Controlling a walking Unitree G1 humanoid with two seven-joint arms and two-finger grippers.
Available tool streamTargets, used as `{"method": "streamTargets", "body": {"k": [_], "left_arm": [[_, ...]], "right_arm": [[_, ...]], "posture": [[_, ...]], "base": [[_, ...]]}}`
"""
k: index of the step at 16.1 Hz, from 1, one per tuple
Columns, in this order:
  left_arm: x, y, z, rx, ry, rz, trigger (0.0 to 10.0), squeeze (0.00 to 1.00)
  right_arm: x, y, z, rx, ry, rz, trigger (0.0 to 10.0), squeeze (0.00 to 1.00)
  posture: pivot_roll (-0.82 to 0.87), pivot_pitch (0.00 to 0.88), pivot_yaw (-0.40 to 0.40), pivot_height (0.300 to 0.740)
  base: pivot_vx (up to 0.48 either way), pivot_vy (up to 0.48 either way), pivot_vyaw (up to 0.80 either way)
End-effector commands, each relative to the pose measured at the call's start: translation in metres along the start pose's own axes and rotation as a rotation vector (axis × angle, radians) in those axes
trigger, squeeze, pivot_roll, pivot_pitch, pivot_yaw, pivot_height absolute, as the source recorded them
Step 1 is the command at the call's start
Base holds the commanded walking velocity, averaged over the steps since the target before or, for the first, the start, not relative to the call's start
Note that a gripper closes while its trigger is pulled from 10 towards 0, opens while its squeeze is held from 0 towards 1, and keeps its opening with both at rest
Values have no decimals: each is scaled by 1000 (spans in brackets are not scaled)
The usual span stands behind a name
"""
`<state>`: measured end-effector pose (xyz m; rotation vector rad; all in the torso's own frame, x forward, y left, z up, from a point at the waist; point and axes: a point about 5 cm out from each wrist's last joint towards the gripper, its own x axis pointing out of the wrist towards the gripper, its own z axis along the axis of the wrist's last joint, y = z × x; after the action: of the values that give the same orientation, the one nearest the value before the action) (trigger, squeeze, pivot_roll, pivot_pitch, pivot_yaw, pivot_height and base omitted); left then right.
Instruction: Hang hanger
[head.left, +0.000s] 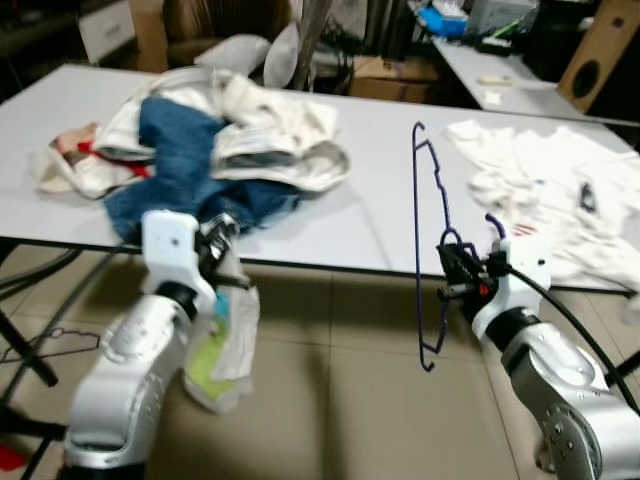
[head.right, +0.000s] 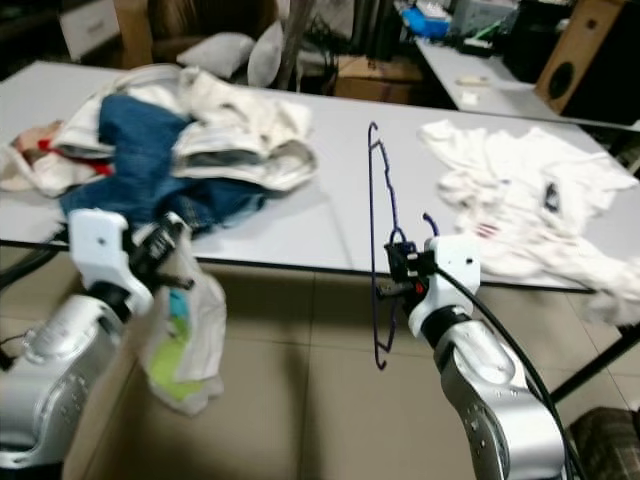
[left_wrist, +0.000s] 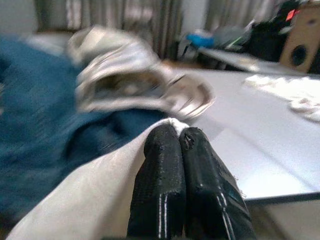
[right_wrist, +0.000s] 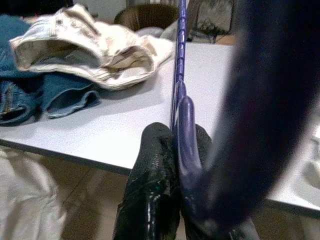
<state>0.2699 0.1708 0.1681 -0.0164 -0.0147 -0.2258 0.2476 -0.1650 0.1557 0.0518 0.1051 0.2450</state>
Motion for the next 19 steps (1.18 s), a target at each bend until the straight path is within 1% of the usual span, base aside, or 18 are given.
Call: {"method": "streamTargets", "body": {"k": [1, 3, 5, 6, 7, 8, 10, 11, 12, 14, 15, 16, 17, 19], "left_arm": [[6, -12, 6, 1, -29, -76, 10000, 0], [13, -9, 11, 8, -42, -90, 10000, 0], [18, -4, 14, 3, -48, -67, 10000, 0], [19, 1, 15, -5, -52, -52, 10000, 0], [20, 2, 15, -7, -53, -48, 10000, 0], [22, 6, 17, -8, -53, -40, 10000, 0], [29, 10, 24, 6, -72, -45, 10000, 0], [31, 11, 26, 11, -79, -50, 10000, 0], [36, 13, 31, 26, -93, -58, 10000, 0], [41, 17, 38, 30, -106, -58, 10000, 0], [47, 21, 44, 33, -116, -64, 10000, 0], [50, 22, 48, 34, -128, -71, 10000, 0], [58, 21, 59, 33, -156, -101, 10000, 0], [65, 18, 72, 27, -189, -141, 10000, 0]], "right_arm": [[-2, -6, -3, 0, 8, -30, 10000, 0], [-3, -3, 0, -57, -4, 34, 10000, 0], [-4, -4, 5, -106, -16, 91, 10000, 0], [-6, -4, 9, -124, -28, 142, 10000, 0], [-7, -3, 11, -130, -32, 161, 10000, 0], [-11, 0, 17, -131, -51, 255, 10000, 0], [-20, 3, 25, -174, -58, 423, 10000, 0], [-22, 3, 26, -184, -51, 458, 10000, 0], [-29, 2, 26, -219, -14, 559, 10000, 0], [-37, 2, 26, -249, 31, 656, 10000, 0], [-43, 4, 26, -282, 100, 767, 10000, 0], [-45, 5, 25, -300, 129, 813, 10000, 0], [-47, 7, 23, -321, 183, 892, 10000, 0], [-47, 8, 21, -348, 222, 946, 10000, 0]], "posture": [[63, 0, -23, 740], [61, 0, -14, 740], [56, 0, -4, 740], [56, 0, -4, 740], [56, 0, -4, 740], [55, 0, -3, 740], [58, 0, -9, 740], [59, 0, -12, 740], [61, 0, -13, 740], [63, 0, -13, 740], [62, 0, -9, 740], [62, 0, -9, 740], [65, 0, -13, 740], [70, 0, -20, 740]], "base": [[0, 0, -800], [129, 0, -238], [289, 0, 0], [337, 0, 0], [337, 0, 0], [394, 0, 0], [412, 0, 0], [420, 0, 0], [420, 0, 0], [424, 0, 0], [420, 0, 0], [424, 0, 0], [428, 0, 0], [429, 0, 0]]}}
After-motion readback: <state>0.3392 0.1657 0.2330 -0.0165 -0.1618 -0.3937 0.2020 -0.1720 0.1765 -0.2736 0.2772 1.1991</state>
